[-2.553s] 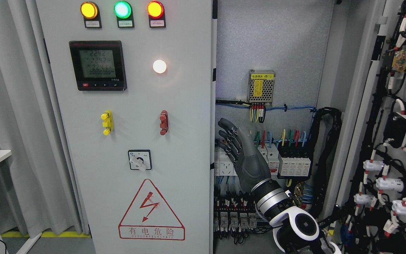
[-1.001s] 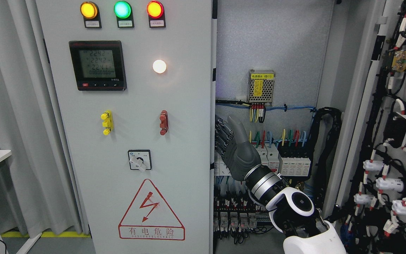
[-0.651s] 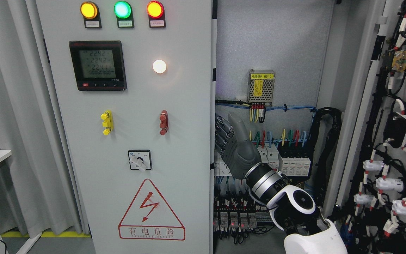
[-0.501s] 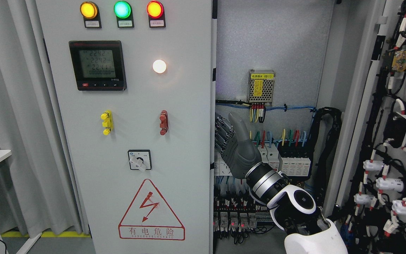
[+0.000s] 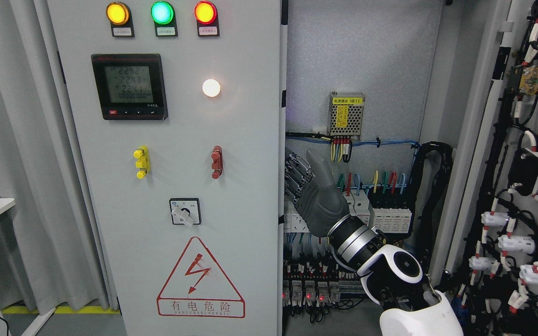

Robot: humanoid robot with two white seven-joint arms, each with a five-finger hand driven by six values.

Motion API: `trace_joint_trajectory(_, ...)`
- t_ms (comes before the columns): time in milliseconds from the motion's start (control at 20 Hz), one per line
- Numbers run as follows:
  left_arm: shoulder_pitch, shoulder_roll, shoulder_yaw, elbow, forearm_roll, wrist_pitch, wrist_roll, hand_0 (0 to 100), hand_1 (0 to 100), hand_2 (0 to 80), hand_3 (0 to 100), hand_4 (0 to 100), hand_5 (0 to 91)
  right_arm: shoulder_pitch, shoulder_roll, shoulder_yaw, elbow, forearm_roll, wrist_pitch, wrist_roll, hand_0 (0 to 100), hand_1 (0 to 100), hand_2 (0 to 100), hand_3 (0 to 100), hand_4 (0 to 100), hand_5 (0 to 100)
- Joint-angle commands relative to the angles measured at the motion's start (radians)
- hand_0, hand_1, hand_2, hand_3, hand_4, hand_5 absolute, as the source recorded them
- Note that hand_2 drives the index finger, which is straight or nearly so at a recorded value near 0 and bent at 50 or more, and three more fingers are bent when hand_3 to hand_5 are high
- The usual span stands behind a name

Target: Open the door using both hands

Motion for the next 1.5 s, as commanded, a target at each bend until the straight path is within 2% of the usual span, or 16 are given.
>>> trace_joint_trajectory(0, -0.020, 0.033, 0.000, 0.000, 0.000, 0.000, -0.002, 29, 0, 2.7, 3, 4, 0.0, 0.009, 0.000, -0.021, 0.004, -0.008, -0.001, 0.009, 22, 0, 0, 0, 0, 0)
trace_joint_trajectory(150, -0.020, 0.033, 0.000, 0.000, 0.000, 0.000, -0.002, 29, 0, 2.7, 3, 4, 0.0, 0.013, 0.000, -0.024, 0.007, -0.009, -0.001, 0.010, 22, 0, 0, 0, 0, 0)
trace_joint_trajectory(300, -0.020, 0.033, 0.000, 0.000, 0.000, 0.000, -0.002, 29, 0, 2.7, 3, 4, 0.0, 0.014, 0.000, -0.032, 0.008, -0.009, -0.001, 0.033, 22, 0, 0, 0, 0, 0)
trace_joint_trajectory(551, -0.020, 0.033, 0.000, 0.000, 0.000, 0.000, -0.002, 29, 0, 2.7, 3, 4, 0.0, 0.013, 0.000, -0.038, 0.010, -0.009, 0.001, 0.038, 22, 0, 0, 0, 0, 0)
trace_joint_trajectory(701, -0.020, 0.033, 0.000, 0.000, 0.000, 0.000, 0.001, 29, 0, 2.7, 3, 4, 0.0, 0.013, 0.000, -0.038, 0.010, -0.009, 0.004, 0.056, 22, 0, 0, 0, 0, 0)
trace_joint_trajectory(1001, -0.020, 0.033, 0.000, 0.000, -0.001, 0.000, 0.002, 29, 0, 2.7, 3, 4, 0.0, 0.013, 0.000, -0.038, 0.008, -0.009, 0.010, 0.061, 22, 0, 0, 0, 0, 0)
trace_joint_trajectory(1151, -0.020, 0.033, 0.000, 0.000, -0.001, 0.000, 0.004, 29, 0, 2.7, 3, 3, 0.0, 0.011, 0.000, -0.038, 0.008, -0.009, 0.024, 0.098, 22, 0, 0, 0, 0, 0)
trace_joint_trajectory(1452, -0.021, 0.032, 0.000, 0.000, -0.001, -0.002, 0.004, 29, 0, 2.7, 3, 3, 0.0, 0.011, 0.000, -0.044, 0.004, -0.009, 0.027, 0.101, 22, 0, 0, 0, 0, 0)
